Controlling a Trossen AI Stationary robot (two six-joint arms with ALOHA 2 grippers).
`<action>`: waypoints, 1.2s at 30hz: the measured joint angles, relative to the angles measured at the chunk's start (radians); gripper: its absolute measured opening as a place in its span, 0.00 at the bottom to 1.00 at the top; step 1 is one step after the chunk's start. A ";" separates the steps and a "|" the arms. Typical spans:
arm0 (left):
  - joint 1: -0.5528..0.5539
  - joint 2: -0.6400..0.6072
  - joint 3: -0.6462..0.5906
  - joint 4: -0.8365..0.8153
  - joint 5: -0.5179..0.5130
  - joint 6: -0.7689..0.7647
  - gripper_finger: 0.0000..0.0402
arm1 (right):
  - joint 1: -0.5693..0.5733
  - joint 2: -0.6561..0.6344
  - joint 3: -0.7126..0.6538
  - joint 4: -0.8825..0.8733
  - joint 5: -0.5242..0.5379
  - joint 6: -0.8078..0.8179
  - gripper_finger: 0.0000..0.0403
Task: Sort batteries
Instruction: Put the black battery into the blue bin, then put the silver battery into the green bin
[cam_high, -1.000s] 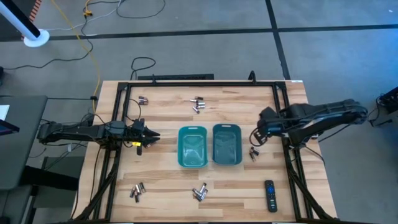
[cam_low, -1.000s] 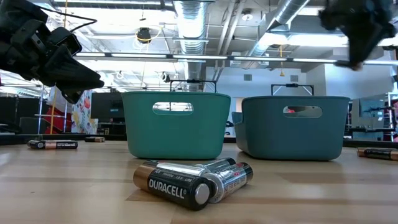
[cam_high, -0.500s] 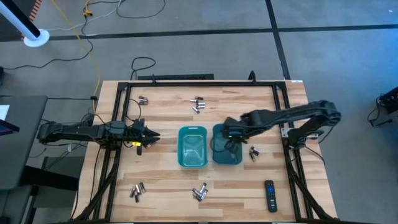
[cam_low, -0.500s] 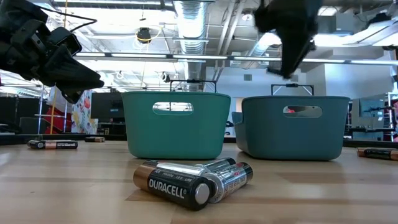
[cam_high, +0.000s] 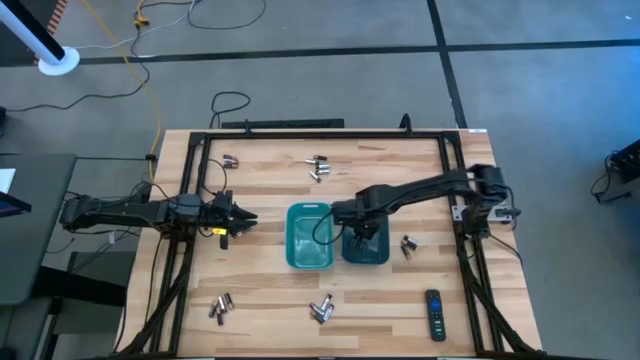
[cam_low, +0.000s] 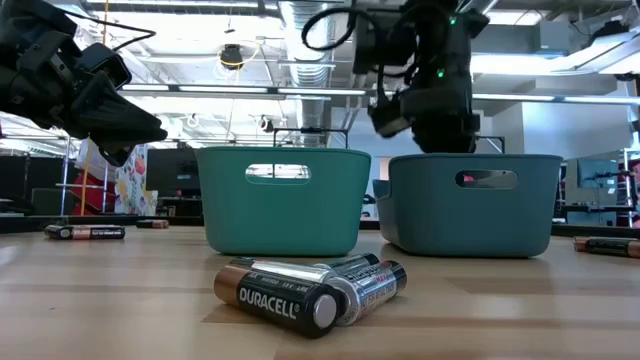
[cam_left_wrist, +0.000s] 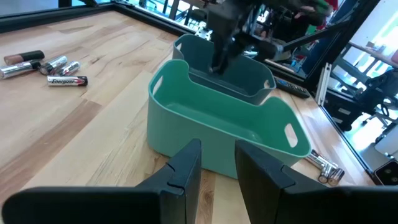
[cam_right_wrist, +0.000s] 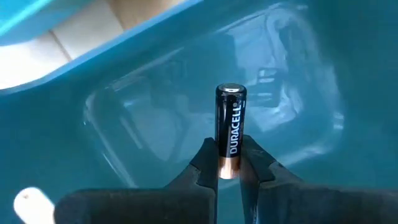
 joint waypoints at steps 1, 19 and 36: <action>0.000 0.000 0.000 0.000 0.000 0.000 0.23 | 0.003 0.011 0.000 0.001 -0.003 0.002 0.10; 0.000 0.000 0.000 0.000 0.000 0.000 0.23 | 0.015 0.025 0.000 0.017 -0.005 -0.026 0.17; 0.000 0.000 0.000 0.000 0.000 0.000 0.23 | 0.015 0.018 -0.001 -0.004 -0.004 0.018 0.33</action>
